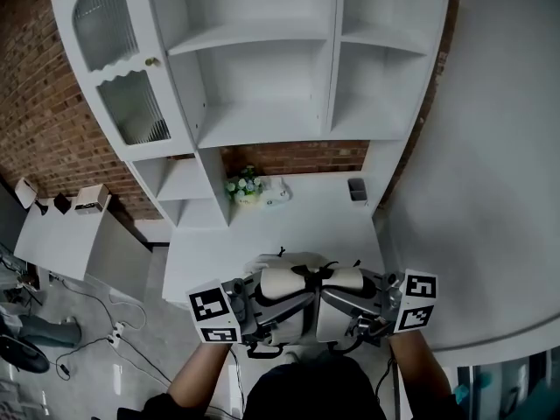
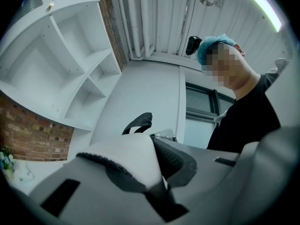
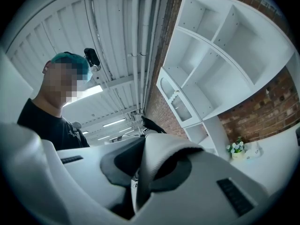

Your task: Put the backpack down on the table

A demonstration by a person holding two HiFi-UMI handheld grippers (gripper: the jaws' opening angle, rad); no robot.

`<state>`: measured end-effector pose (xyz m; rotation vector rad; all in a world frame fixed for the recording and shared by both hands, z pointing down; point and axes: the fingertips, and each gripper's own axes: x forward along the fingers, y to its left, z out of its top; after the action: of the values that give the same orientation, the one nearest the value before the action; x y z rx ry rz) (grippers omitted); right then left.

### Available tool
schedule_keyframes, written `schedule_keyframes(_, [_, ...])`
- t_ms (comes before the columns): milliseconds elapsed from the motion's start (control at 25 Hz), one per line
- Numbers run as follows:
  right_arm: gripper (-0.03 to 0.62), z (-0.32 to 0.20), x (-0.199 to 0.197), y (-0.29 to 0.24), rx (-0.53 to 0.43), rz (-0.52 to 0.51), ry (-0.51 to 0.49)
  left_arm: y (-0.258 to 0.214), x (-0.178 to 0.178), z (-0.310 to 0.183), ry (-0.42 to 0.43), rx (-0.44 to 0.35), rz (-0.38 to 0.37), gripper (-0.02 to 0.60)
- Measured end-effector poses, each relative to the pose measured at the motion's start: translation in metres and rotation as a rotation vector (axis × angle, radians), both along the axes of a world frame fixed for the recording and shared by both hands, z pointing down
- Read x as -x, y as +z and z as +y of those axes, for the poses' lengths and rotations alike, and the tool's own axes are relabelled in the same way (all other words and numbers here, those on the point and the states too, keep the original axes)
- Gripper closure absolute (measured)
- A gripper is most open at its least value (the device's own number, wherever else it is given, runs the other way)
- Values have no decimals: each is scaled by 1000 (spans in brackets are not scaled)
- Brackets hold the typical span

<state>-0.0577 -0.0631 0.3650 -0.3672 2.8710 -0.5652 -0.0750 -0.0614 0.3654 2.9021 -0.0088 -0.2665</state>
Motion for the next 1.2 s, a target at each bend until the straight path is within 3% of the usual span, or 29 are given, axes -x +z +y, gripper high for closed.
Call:
schedule_keyframes(400, [545,-57,11,-2,-30,44,-16,-1,10,-62,-4,52,15,525])
schedule_keyframes(1200, [543,-196,-36,-13,-53,22,-41,-14,-39,-204,-45,51,-12,525])
